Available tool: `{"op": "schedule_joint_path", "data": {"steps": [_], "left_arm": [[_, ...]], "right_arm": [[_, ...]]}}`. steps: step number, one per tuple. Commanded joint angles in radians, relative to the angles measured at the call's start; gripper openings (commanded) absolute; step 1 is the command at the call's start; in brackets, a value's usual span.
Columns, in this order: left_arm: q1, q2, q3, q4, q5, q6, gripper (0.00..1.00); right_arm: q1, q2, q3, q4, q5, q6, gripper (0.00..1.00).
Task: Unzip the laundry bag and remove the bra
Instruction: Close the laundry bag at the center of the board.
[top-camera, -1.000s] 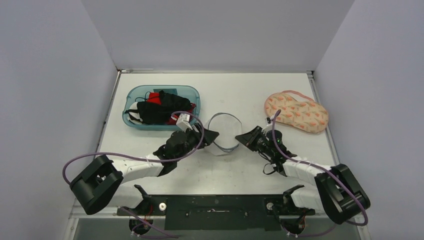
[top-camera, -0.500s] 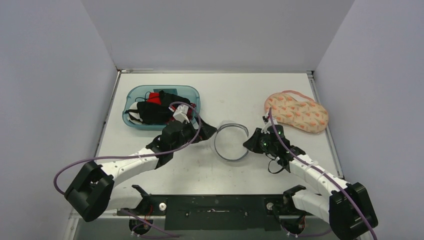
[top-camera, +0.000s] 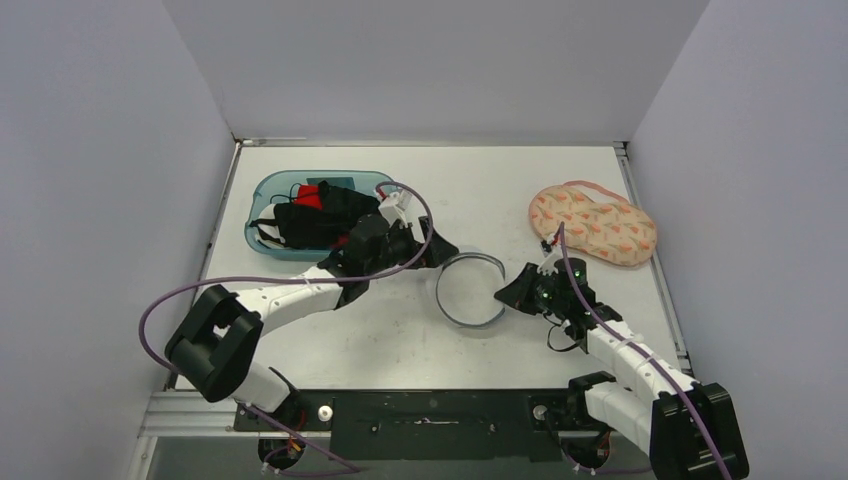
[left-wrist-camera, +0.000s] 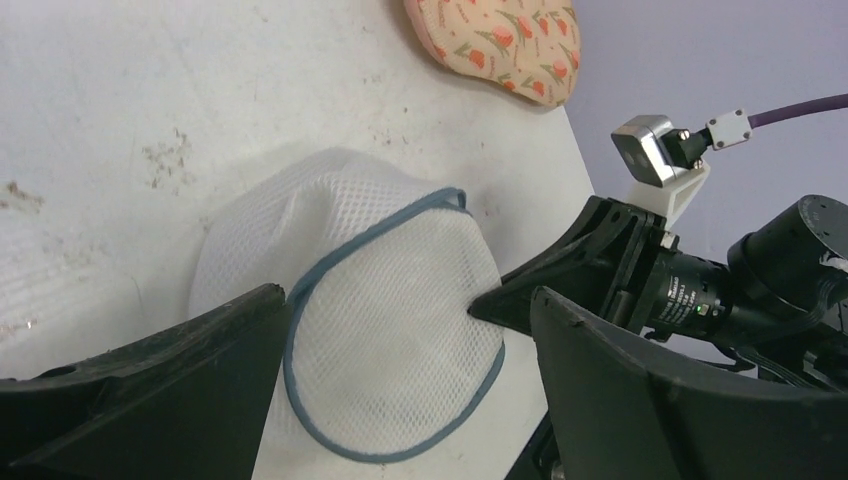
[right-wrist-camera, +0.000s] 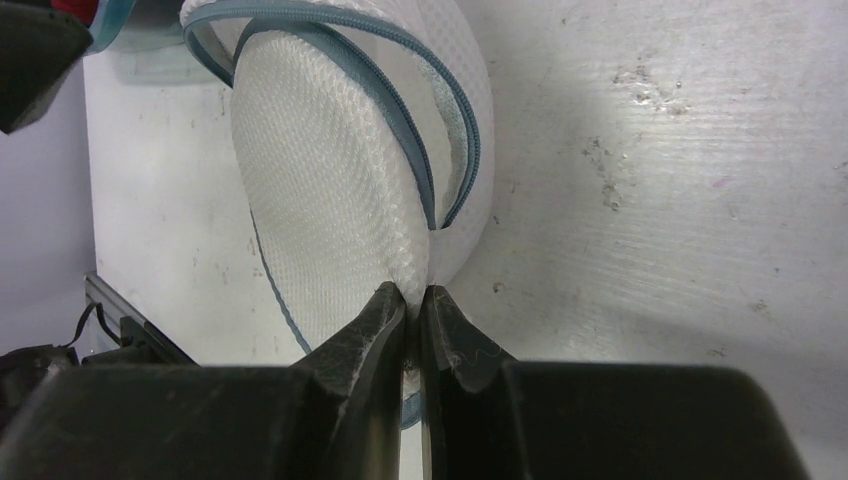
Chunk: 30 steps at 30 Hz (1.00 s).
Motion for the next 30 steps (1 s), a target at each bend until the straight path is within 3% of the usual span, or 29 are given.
{"op": "schedule_joint_path", "data": {"steps": [1, 6, 12, 19, 21, 30], "left_arm": [[-0.032, 0.035, 0.132, -0.047, -0.048, 0.182, 0.86], [-0.104, 0.104, 0.261, -0.207, -0.119, 0.37, 0.78], [-0.105, 0.175, 0.309, -0.301, -0.16, 0.412, 0.59], [-0.099, 0.218, 0.311, -0.307, -0.161, 0.413, 0.58], [-0.098, 0.228, 0.311, -0.307, -0.162, 0.407, 0.54], [-0.083, 0.182, 0.216, -0.194, -0.16, 0.311, 0.05]], "right_arm": [[-0.016, -0.014, -0.001, 0.075, -0.064, -0.002, 0.05], [-0.031, -0.016, -0.005, 0.072, -0.086, -0.013, 0.05], [-0.045, -0.023, -0.016, 0.076, -0.102, -0.018, 0.05], [-0.051, -0.025, -0.017, 0.079, -0.112, -0.021, 0.05], [-0.051, -0.026, -0.017, 0.079, -0.113, -0.022, 0.05], [-0.052, -0.061, -0.011, 0.068, -0.127, -0.022, 0.05]]}}
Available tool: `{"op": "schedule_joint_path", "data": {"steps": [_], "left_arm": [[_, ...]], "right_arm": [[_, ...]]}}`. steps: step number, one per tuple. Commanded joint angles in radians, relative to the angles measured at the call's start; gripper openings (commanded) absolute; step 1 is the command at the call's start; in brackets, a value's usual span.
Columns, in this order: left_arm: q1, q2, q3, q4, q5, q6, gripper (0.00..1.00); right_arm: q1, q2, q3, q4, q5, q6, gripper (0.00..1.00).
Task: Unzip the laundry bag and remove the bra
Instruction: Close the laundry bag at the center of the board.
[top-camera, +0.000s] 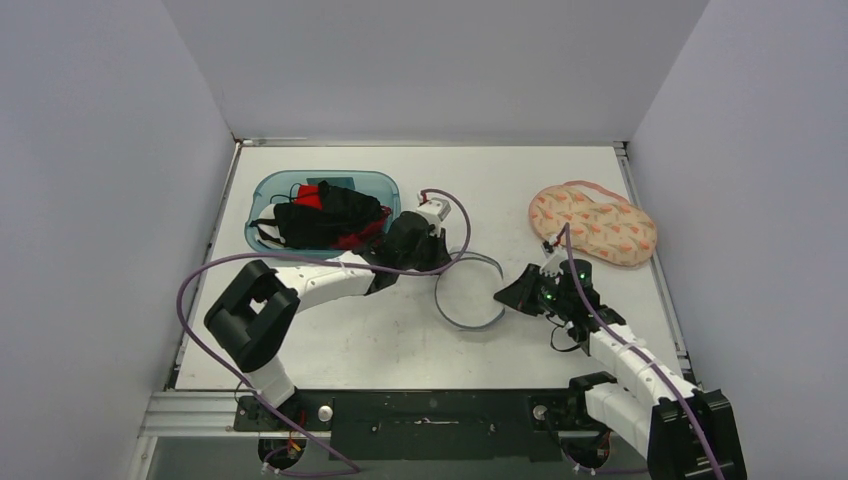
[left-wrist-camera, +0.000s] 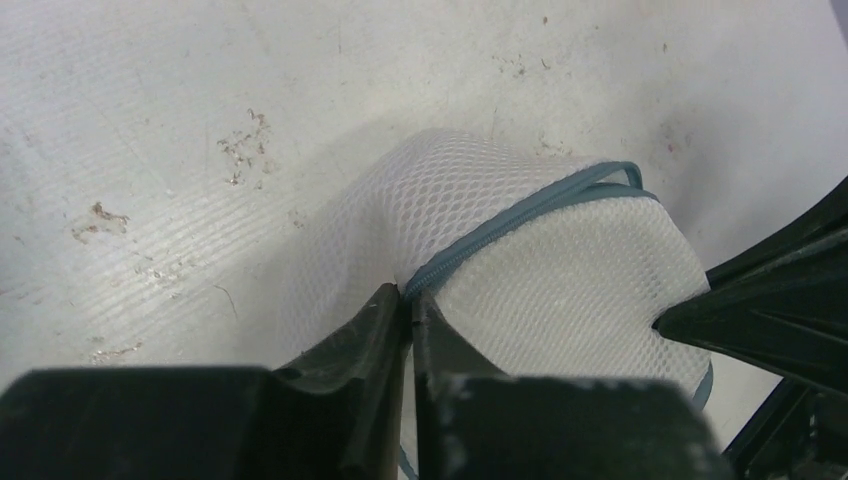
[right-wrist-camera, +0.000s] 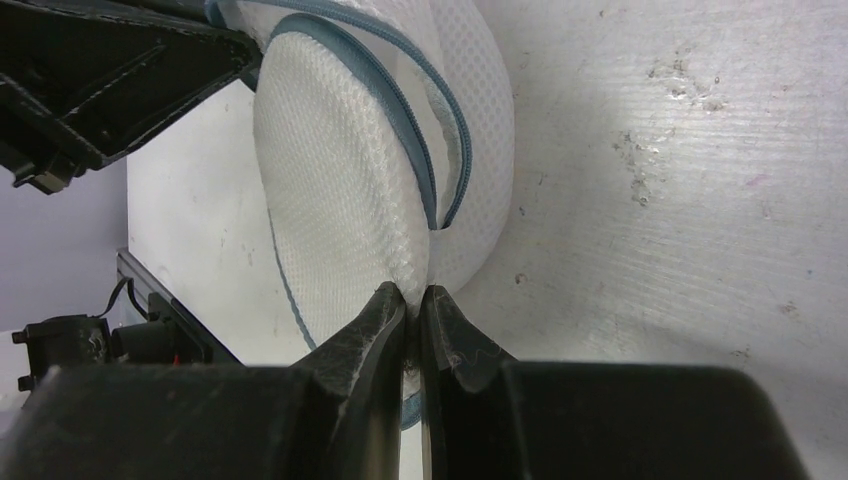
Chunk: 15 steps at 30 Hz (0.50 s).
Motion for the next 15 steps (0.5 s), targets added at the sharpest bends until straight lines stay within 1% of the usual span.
{"op": "schedule_joint_path", "data": {"steps": [1, 5, 7, 15], "left_arm": [[0.013, -0.063, -0.065, 0.118, -0.002, -0.078, 0.0], [0.014, -0.13, -0.151, 0.184, 0.018, -0.171, 0.0], [0.014, -0.179, -0.199, 0.216, 0.024, -0.241, 0.0], [0.01, -0.408, -0.445, 0.321, 0.027, -0.51, 0.0]], "right_arm": [[-0.008, -0.047, 0.009, 0.047, -0.027, -0.016, 0.05], [-0.008, -0.083, 0.02, 0.047, -0.036, -0.006, 0.05], [-0.01, -0.104, 0.022, 0.062, -0.047, 0.012, 0.05], [-0.017, -0.148, 0.016, 0.202, -0.157, 0.196, 0.05]]}}
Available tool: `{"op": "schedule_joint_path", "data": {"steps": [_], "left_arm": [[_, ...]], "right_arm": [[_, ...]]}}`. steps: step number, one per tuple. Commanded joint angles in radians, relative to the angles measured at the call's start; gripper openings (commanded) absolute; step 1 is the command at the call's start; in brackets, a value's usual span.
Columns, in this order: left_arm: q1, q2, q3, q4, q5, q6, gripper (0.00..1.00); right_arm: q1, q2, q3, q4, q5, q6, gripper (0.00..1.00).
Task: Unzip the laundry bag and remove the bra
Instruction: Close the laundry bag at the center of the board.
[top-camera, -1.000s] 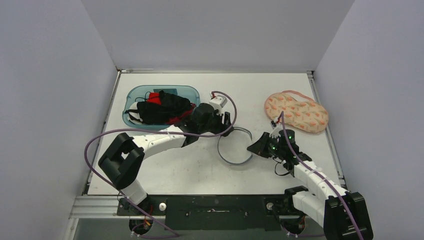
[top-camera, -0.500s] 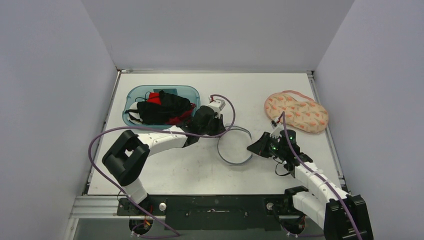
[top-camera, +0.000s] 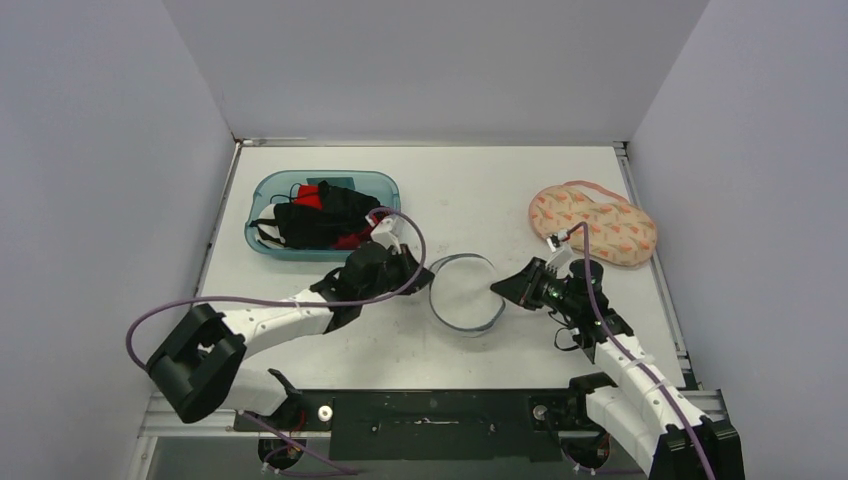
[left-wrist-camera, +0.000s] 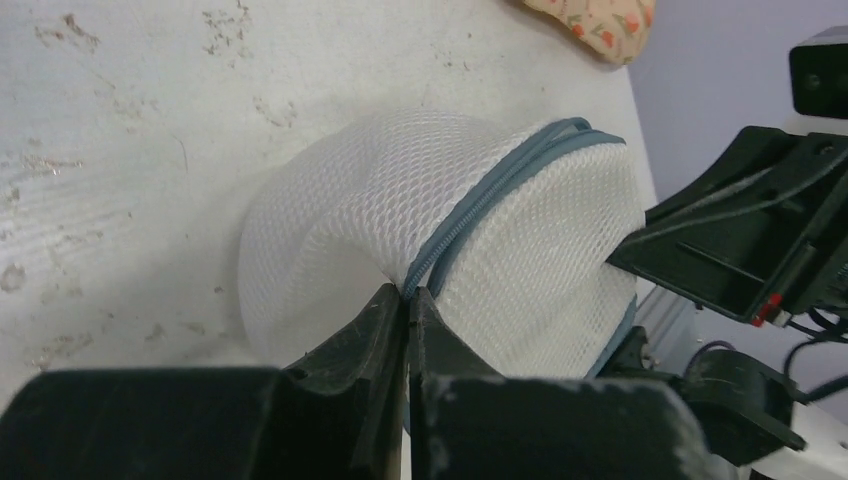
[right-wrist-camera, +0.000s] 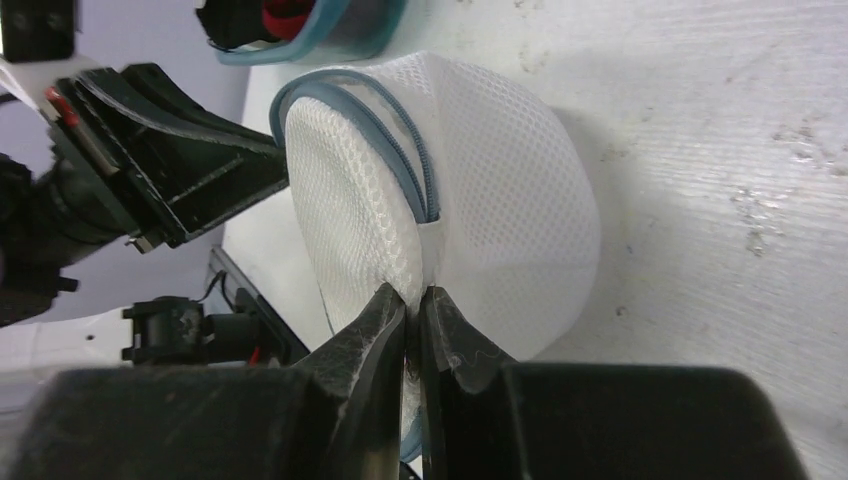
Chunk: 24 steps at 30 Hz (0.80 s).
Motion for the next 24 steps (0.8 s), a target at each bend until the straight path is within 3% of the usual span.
{"op": "schedule_joint_path", "data": {"steps": [1, 8, 13, 24], "left_arm": [[-0.005, -0.125, -0.116, 0.135, 0.011, -0.217, 0.0], [-0.015, -0.147, -0.282, 0.326, -0.004, -0.358, 0.0], [-0.015, -0.138, -0.328, 0.383, -0.041, -0.359, 0.0], [-0.015, -0.151, -0.246, 0.192, -0.115, -0.238, 0.05]], "right_arm": [[-0.01, -0.023, 0.012, 0.166, -0.075, 0.134, 0.05], [-0.01, 0.021, -0.054, 0.286, -0.076, 0.218, 0.05], [0.0, 0.062, -0.058, 0.231, -0.025, 0.133, 0.05], [0.15, 0.231, -0.06, 0.262, 0.13, 0.093, 0.05]]}}
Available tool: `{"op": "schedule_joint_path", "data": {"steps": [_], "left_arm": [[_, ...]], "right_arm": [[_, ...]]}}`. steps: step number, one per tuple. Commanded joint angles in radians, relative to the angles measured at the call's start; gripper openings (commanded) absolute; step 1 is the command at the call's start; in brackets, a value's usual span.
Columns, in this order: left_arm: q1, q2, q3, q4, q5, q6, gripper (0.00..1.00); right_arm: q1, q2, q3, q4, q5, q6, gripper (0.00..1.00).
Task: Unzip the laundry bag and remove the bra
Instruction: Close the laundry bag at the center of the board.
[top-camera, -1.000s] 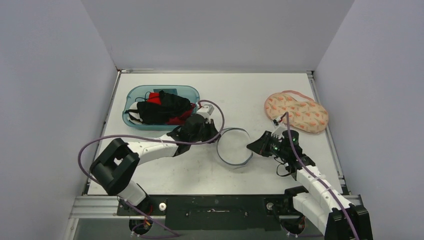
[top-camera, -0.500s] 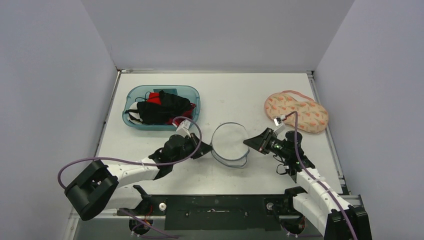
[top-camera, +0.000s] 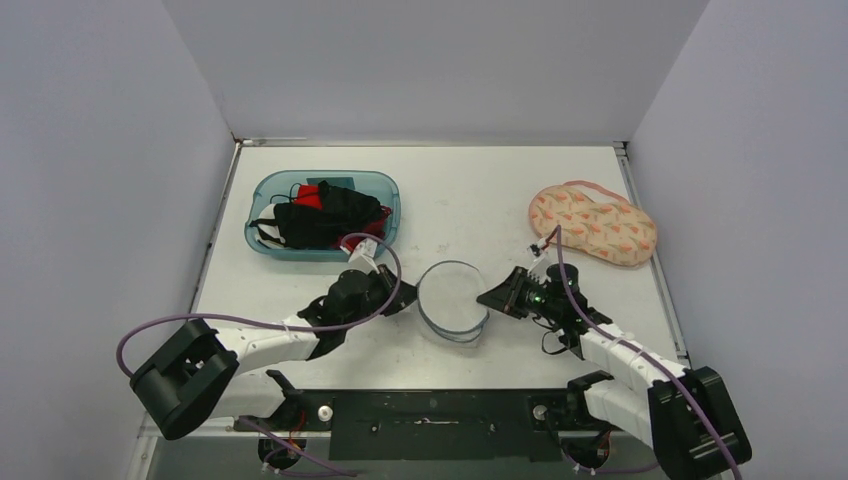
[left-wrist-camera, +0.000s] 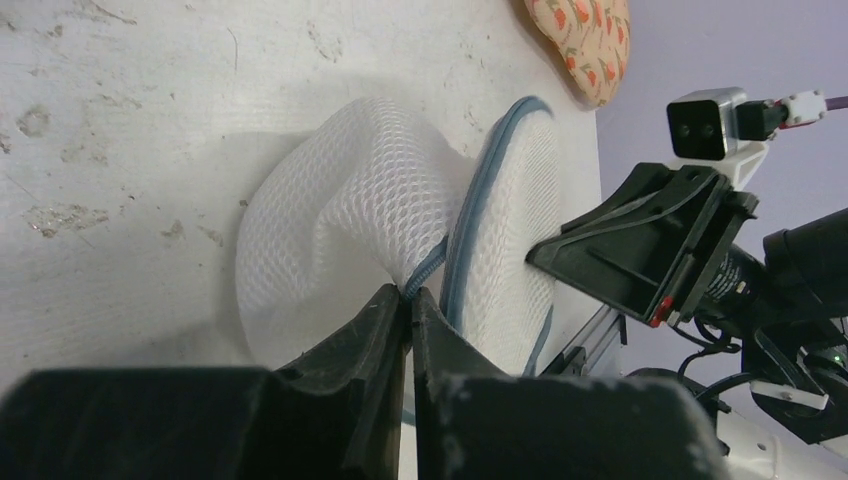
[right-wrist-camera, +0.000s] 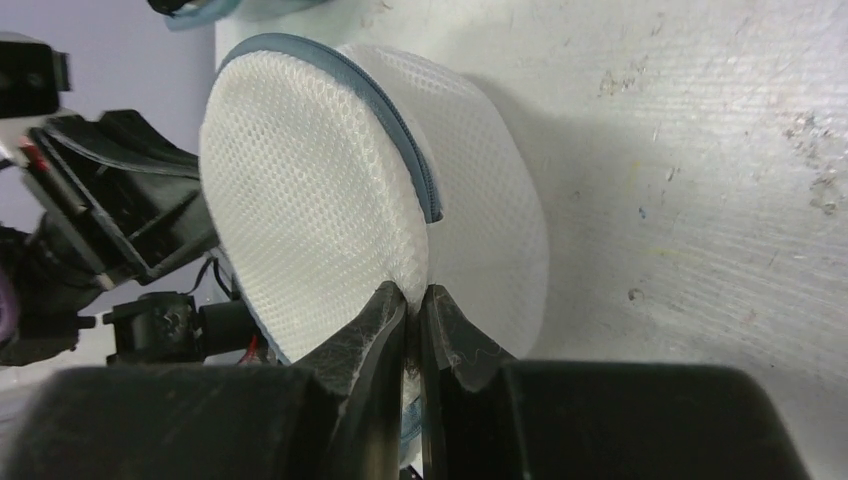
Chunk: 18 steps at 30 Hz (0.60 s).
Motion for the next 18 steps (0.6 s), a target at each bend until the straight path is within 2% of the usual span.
{"op": "schedule_joint_path", "data": {"steps": [1, 3, 7, 13, 15, 16, 18], "left_arm": [[-0.004, -0.017, 0.058, -0.054, -0.059, 0.063, 0.06], [-0.006, -0.027, 0.056, -0.08, -0.075, 0.071, 0.11], [-0.011, -0.064, 0.057, -0.155, -0.103, 0.094, 0.35], [-0.023, -0.239, 0.066, -0.386, -0.196, 0.141, 0.68], [-0.027, -0.306, 0.079, -0.46, -0.218, 0.158, 0.83], [-0.028, -0.334, 0.088, -0.493, -0.226, 0.167, 0.95], [-0.032, -0.373, 0.107, -0.526, -0.227, 0.182, 0.96]], "right_arm": [[0.061, 0.073, -0.003, 0.099, 0.101, -0.017, 0.05], [0.074, 0.108, -0.003, 0.121, 0.126, -0.011, 0.05], [0.098, 0.152, 0.003, 0.131, 0.166, -0.02, 0.05], [0.114, 0.144, 0.024, 0.106, 0.184, -0.037, 0.05], [0.127, 0.131, 0.04, 0.077, 0.201, -0.05, 0.05], [0.135, 0.122, 0.048, 0.065, 0.208, -0.054, 0.05], [0.152, 0.113, 0.063, 0.04, 0.226, -0.064, 0.05]]}}
